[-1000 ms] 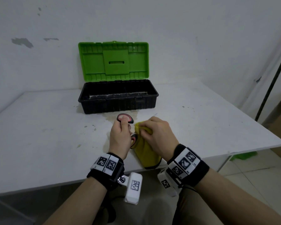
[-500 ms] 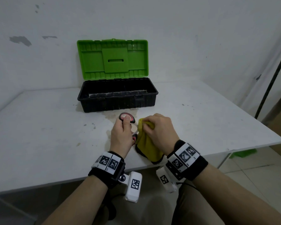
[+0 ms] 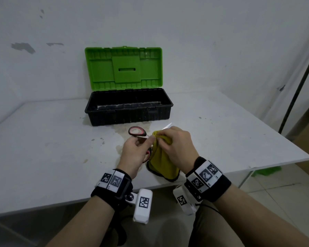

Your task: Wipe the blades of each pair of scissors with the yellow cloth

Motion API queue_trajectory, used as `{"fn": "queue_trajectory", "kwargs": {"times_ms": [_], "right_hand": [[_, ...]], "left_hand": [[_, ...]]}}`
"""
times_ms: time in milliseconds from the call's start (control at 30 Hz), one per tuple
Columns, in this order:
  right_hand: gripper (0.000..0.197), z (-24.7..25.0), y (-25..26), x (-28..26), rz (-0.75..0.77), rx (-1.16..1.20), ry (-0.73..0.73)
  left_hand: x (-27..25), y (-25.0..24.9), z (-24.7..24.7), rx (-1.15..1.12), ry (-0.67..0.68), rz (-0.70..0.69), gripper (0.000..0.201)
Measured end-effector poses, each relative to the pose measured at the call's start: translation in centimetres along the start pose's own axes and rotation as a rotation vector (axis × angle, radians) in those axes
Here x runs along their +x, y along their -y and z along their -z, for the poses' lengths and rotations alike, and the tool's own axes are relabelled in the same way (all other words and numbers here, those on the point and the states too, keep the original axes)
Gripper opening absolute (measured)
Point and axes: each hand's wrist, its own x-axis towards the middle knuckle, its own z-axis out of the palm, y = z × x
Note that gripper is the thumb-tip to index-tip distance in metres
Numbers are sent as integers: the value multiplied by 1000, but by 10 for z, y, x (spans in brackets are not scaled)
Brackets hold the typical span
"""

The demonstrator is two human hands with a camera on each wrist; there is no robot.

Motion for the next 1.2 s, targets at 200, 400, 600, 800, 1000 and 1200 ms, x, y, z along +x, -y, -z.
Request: {"fn": "queue_trajectory", "kwargs": {"times_ms": [200,400,600,800,1000,1200], "right_hand": [[12,7,-5,-4,3,-16,-10],[12,14,-2,-2,16,5,-39],[13,18,-3,-2,25,6,-49],[12,17,-6,0,20,1,-55],[13,18,-13,2,-11,-8,-32],[22,25,-20,8,-44,-7,49]], "left_hand": [[1,-3,16,-143,138,150,6],[11,-4,27,184,48,93,13],[15,-6,38,509,41,-87,13],[15,-9,39,512,37,-104,9],[14,-13,39,466,76,-138,9],[14,-13,41,296,72,-36,12]]}}
